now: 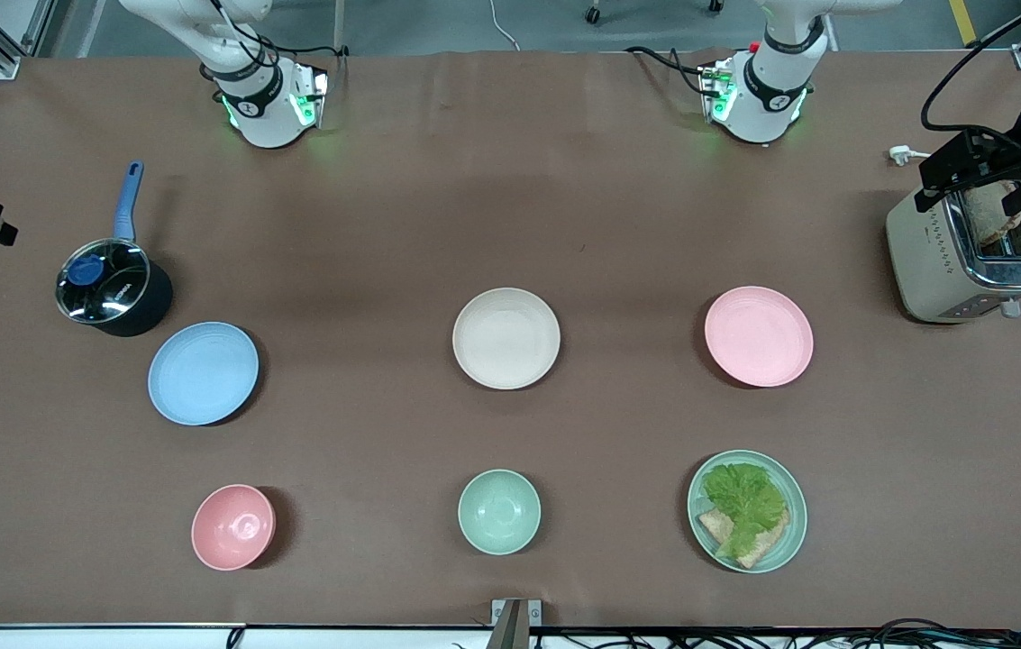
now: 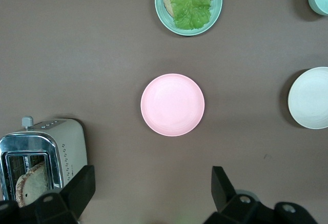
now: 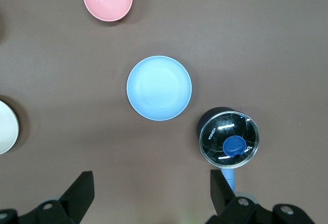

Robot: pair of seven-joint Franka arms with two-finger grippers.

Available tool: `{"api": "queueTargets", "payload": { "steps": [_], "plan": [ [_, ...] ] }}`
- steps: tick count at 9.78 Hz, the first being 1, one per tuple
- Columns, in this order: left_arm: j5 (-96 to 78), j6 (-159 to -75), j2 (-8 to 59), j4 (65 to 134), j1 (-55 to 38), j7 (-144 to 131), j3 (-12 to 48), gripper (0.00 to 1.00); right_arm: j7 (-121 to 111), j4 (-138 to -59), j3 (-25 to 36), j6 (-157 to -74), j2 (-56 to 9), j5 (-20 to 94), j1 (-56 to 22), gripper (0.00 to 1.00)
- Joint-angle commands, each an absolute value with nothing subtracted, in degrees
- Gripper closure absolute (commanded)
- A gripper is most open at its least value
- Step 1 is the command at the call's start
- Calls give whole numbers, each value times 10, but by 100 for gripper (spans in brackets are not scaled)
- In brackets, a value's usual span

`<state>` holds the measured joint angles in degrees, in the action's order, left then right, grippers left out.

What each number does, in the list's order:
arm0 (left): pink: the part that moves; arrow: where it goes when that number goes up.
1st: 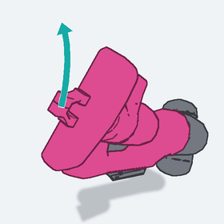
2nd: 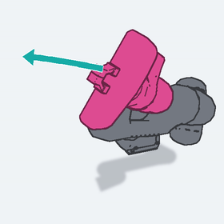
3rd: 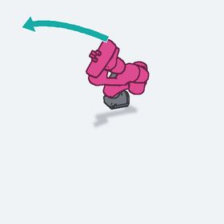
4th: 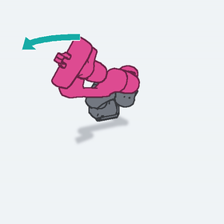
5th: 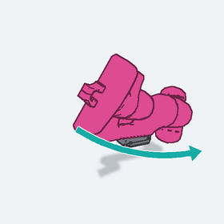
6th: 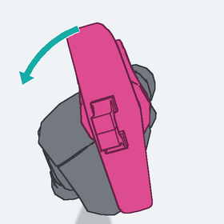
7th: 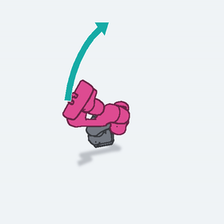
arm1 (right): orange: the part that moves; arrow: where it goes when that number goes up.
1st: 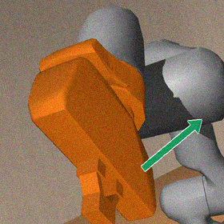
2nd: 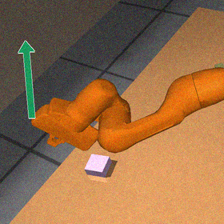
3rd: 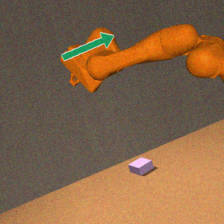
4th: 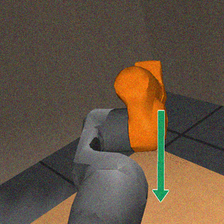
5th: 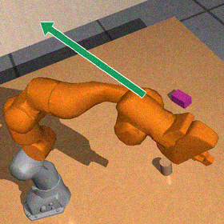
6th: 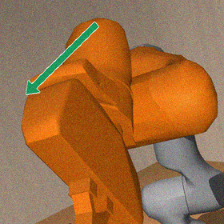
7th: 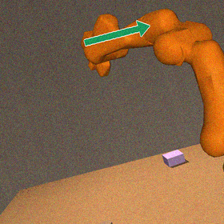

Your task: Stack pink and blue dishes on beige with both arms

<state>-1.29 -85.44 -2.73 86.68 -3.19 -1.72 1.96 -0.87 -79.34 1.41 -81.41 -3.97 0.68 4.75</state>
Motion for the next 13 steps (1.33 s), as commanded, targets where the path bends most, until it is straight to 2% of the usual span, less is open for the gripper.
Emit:
{"api": "queueTargets", "payload": {
  "steps": [1, 4, 7, 8, 10, 12, 13],
  "plan": [
    [-17, -851, -32, 889, -35, -10, 16, 0, 0, -799, 11, -818, -35, 1, 49, 0],
    [-18, -852, -17, 887, -35, -11, 6, 0, 0, -799, 11, -818, -35, 1, 50, 0],
    [-74, -882, 34, 902, -38, 4, -54, 7, -14, -815, 21, -826, -45, 4, 57, 0],
    [-83, -930, 47, 931, -36, 50, -67, 7, -67, -857, 52, -887, -67, 13, 55, 0],
    [-88, -1060, 57, 1042, -34, 92, -75, 2, -132, -984, 70, -1064, -85, 30, 57, 0],
    [-132, -1147, 106, 1101, -33, 160, -76, 0, -200, -1042, 83, -1160, -146, 53, 58, 0],
    [-158, -1170, 140, 1109, -33, 190, -76, 0, -254, -1048, 98, -1171, -182, 115, 59, 0]
  ]
}}
